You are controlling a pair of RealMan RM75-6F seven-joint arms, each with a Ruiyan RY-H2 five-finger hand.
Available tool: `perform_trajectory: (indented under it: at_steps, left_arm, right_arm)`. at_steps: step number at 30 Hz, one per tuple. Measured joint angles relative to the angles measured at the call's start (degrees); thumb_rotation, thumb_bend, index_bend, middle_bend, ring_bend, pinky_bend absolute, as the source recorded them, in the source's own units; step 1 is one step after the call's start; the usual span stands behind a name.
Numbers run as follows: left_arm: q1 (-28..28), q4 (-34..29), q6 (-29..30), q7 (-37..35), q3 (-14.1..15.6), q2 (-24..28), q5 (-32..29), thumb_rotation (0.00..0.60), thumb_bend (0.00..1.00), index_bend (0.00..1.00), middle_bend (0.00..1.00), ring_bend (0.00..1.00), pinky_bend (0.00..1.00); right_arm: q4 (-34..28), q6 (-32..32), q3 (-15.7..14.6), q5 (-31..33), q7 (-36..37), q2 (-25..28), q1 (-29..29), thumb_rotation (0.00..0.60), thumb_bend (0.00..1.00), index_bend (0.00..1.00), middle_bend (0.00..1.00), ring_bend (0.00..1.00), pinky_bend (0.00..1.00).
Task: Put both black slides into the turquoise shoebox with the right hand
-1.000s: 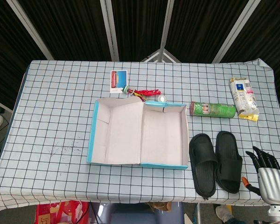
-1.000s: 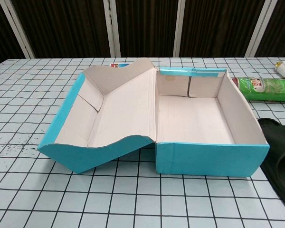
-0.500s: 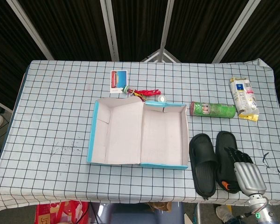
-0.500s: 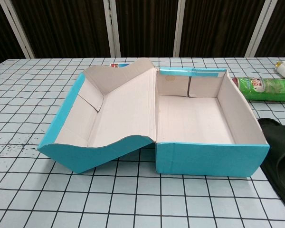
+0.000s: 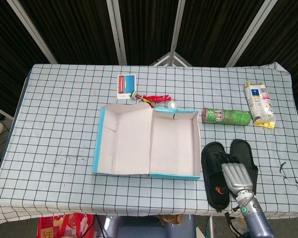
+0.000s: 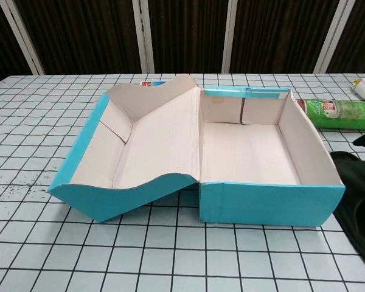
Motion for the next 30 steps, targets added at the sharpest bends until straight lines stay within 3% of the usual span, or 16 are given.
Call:
perform_trajectory:
  at_steps: [16, 30]
  left_arm:
    - [-0.3, -0.3, -1.0, 1.2, -0.3, 0.0, -1.4, 0.6, 0.37, 0.07, 0.0, 0.0, 0.09]
    - [-0.7, -1.1, -1.2, 4.1, -0.4, -0.4, -1.9, 0.6, 0.37, 0.07, 0.0, 0.0, 0.09]
  right_arm:
    - [7.7, -0.8, 0.5, 5.0, -3.3, -4.0, 6.8, 0.6, 0.16, 0.0, 0.07, 0.07, 0.09]
    - [14.2, -6.2, 0.1, 8.8, -1.7, -6.8, 11.6, 0.6, 0.16, 0.0, 0.07, 0.07, 0.09]
